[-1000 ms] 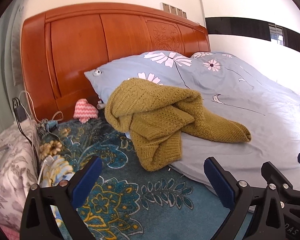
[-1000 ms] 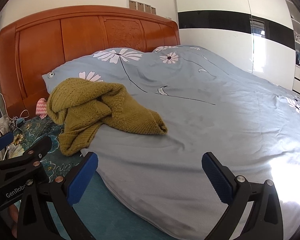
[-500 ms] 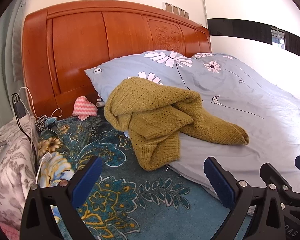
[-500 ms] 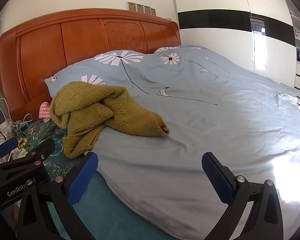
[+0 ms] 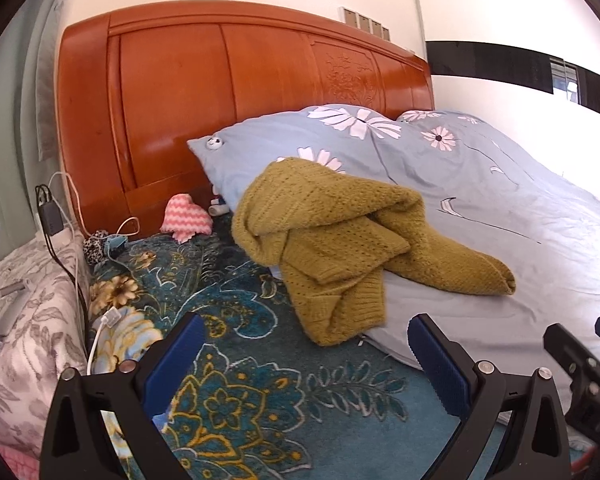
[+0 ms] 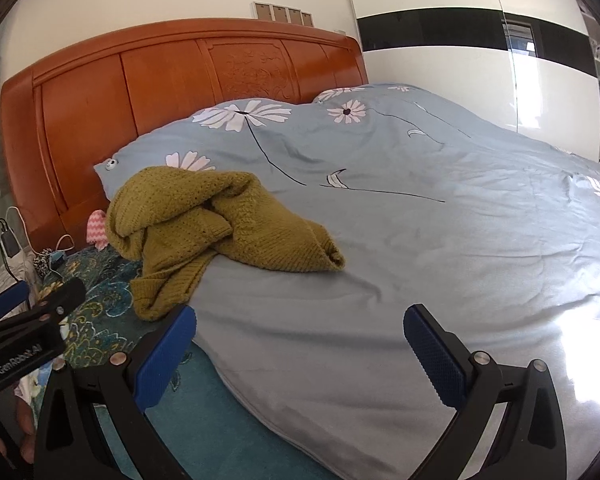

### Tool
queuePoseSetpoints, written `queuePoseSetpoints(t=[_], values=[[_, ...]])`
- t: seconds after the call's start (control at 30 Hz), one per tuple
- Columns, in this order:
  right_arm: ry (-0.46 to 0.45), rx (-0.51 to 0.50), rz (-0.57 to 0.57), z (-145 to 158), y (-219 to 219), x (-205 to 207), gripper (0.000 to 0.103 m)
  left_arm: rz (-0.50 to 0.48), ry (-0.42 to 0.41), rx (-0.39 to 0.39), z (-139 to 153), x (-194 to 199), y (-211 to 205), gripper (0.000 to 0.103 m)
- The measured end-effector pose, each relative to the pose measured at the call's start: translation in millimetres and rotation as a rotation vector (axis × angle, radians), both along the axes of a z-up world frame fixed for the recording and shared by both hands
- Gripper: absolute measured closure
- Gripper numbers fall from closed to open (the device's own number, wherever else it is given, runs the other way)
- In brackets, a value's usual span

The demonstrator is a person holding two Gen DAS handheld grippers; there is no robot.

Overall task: Fold clothes
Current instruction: 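Grasp the sweater with the right gripper and lift it off the bed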

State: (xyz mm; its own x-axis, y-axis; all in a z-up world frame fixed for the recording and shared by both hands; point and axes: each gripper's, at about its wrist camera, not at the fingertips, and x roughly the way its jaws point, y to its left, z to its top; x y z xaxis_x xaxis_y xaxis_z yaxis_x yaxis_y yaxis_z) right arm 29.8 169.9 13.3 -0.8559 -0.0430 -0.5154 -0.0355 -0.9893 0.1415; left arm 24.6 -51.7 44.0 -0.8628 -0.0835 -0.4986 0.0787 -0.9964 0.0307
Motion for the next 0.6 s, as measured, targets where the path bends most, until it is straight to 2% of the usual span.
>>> queuePoseSetpoints(t=[0.13, 0.23, 0.3, 0.4, 0.47, 0.53, 0.57, 0.6], values=[[-0.054, -0.003, 0.057, -8.1, 0.3, -44.9, 0.000, 0.024, -0.035, 0.082, -11.8, -7.1, -24.4, 0.000], [-0.144, 0.004, 0.114, -20.7, -1.6, -97.8, 0.000, 0.033, -0.050, 0.141, -17.2, -11.1, -37.3, 0.000], [-0.190, 0.007, 0.094, -26.7, 2.4, -127.3, 0.001, 0.036, -0.054, 0.164, -18.8, -12.4, -41.7, 0.000], [-0.198, 0.024, 0.007, -27.3, 18.1, -156.9, 0.004, 0.052, -0.047, 0.182, -17.7, -12.3, -43.6, 0.000], [-0.259, -0.065, 0.024, -33.3, 29.2, -174.3, 0.016, 0.038, -0.035, 0.209, -15.0, -11.3, -42.9, 0.000], [-0.314, -0.176, 0.080, -41.1, 33.5, -180.9, 0.048, 0.024, -0.024, 0.231, -12.3, -9.8, -41.0, 0.000], [-0.325, -0.176, 0.086, -42.5, 31.3, -179.8, 0.050, 0.022, -0.022, 0.232, -10.8, -8.7, -39.6, 0.000], [-0.336, -0.175, 0.092, -43.9, 29.1, -178.7, 0.058, 0.020, -0.020, 0.233, -9.3, -7.6, -38.2, 0.000]])
